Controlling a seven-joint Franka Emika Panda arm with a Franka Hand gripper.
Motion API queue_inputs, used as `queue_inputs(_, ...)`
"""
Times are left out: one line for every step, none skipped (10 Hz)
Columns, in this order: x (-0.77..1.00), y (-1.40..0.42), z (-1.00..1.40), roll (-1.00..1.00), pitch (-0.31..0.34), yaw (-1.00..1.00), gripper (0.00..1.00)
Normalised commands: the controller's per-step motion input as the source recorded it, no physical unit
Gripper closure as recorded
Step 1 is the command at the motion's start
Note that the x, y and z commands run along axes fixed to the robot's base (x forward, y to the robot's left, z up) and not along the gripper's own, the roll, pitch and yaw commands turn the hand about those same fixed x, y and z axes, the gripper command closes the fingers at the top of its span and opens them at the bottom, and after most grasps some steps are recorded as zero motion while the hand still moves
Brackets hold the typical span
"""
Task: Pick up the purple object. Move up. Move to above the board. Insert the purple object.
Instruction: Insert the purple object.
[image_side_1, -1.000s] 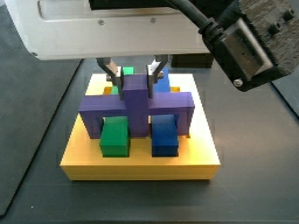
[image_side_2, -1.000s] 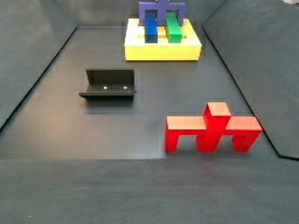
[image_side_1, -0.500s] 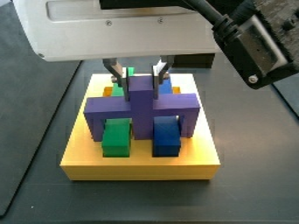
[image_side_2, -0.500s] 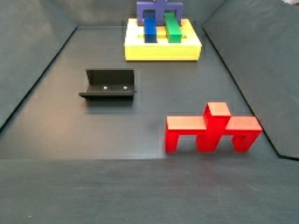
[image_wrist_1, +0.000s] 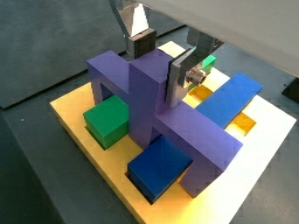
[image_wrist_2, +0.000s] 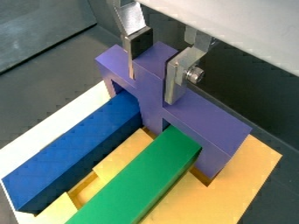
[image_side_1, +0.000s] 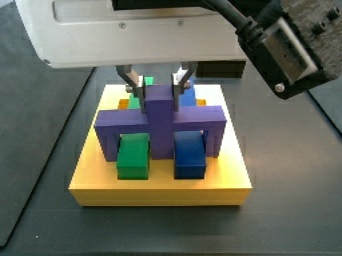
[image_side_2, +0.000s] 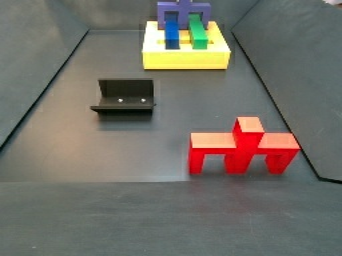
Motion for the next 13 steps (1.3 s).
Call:
queue_inputs(0.0, 0.0, 0.11, 0.06, 0.029, 0.0, 1.0)
queue_inputs(0.05, 0.0, -0.01, 0.17, 0.001, 0.0, 1.0)
queue_inputs(0.09, 0.0, -0.07, 0.24, 0.017, 0.0, 1.0)
queue_inputs(0.04, 0.0, -0.12, 0.24, 0.004, 0.0, 1.0)
queue_inputs(0.04, -0.01, -0.22, 0.2, 0.0, 0.0, 1.0)
queue_inputs(0.0, -0.05, -0.31, 0.16, 0.0, 0.0, 1.0)
queue_inputs(0.0, -0.11, -0.33, 0.11, 0.0, 0.0, 1.0)
queue_inputs(0.01, -0.14, -0.3, 0.11, 0.0, 0.0, 1.0)
queue_inputs(0.15, 0.0, -0.42, 0.19, 0.0, 0.0, 1.0)
queue_inputs(0.33, 0.0, -0.5, 0.27, 0.043, 0.0, 1.0)
queue_inputs(0.27, 0.01, -0.5, 0.28, 0.036, 0.0, 1.0)
queue_inputs(0.26, 0.0, -0.41, 0.31, 0.043, 0.0, 1.0)
queue_inputs(0.39, -0.1, -0.33, 0.31, 0.063, 0.0, 1.0)
